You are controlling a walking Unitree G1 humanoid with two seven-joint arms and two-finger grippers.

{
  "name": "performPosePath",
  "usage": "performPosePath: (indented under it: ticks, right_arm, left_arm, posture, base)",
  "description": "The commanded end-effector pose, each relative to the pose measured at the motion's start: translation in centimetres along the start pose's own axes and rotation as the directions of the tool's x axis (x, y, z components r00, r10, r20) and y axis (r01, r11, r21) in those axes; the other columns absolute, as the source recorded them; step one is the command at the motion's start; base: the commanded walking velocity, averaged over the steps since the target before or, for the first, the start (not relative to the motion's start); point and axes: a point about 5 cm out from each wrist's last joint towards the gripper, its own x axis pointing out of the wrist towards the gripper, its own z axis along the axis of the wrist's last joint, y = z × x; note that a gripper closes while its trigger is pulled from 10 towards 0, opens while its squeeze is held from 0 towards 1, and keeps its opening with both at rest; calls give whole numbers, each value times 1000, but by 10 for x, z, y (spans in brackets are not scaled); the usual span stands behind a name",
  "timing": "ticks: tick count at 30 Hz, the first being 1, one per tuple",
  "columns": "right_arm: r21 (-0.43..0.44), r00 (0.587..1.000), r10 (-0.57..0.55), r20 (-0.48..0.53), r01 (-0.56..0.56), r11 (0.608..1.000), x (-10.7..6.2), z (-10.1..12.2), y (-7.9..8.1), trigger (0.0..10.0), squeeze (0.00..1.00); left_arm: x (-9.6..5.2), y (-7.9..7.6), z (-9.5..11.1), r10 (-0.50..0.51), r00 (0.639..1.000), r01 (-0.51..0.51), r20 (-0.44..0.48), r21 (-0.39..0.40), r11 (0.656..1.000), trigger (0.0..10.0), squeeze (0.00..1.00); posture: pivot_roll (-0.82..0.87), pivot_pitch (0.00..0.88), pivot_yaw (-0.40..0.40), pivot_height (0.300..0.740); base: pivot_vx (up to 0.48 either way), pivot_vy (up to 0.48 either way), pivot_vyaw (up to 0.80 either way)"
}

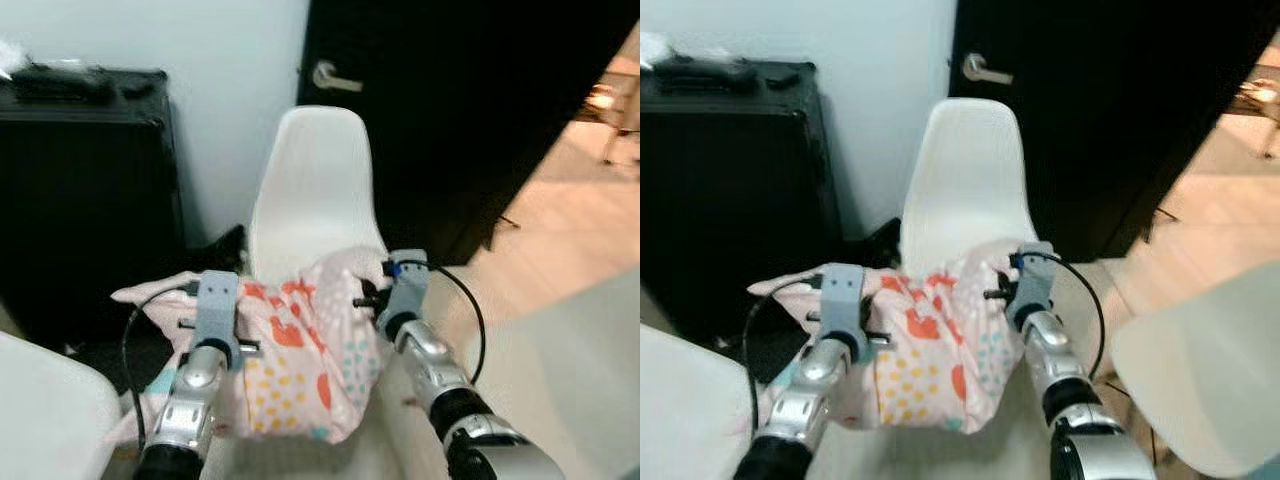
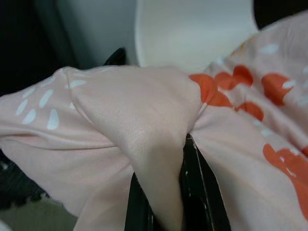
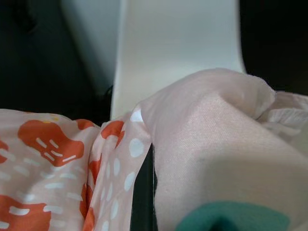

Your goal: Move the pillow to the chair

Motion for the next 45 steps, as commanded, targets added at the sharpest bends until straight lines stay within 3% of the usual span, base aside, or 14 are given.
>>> performPosePath:
  ticks: [1,2,11,16,23,34,45]
  right_arm:
    - [20,999,18,27,-19,1000,3,4,7,10000,0]
    - [37,999,9,39,-11,999,3,4,10,10000,0]
    - [86,996,-6,88,-1,996,4,6,25,10000,0]
    - [91,996,3,92,-12,996,4,4,32,10000,0]
    - [106,996,18,87,-27,994,3,3,32,10000,0]
    - [138,996,34,82,-45,989,7,4,46,10000,0]
    - [121,997,35,66,-43,992,6,2,41,10000,0]
  left_arm:
    - [2,-4,16,-40,997,39,60,12,999,10000,0]
    - [3,-2,18,-57,997,55,58,36,998,10000,0]
    - [4,12,24,-88,995,83,52,98,992,10000,0]
    - [3,20,24,-57,997,52,55,78,996,10000,0]
    - [0,18,22,-43,998,40,48,60,997,10000,0]
    - [-3,30,24,-29,999,26,44,84,996,10000,0]
    - [-4,24,22,-22,999,19,42,70,997,10000,0]
  posture:
    - [19,0,-106,737]
    - [37,0,-59,737]
    - [85,0,3,737]
    - [88,0,-2,737]
    - [104,0,-26,737]
    - [136,0,-13,737]
    - [121,0,-26,737]
  base:
    - [0,0,-800]
    - [0,0,-800]
    - [0,0,-800]
    - [0,0,-800]
    - [0,0,-800]
    - [0,0,-800]
    - [0,0,-800]
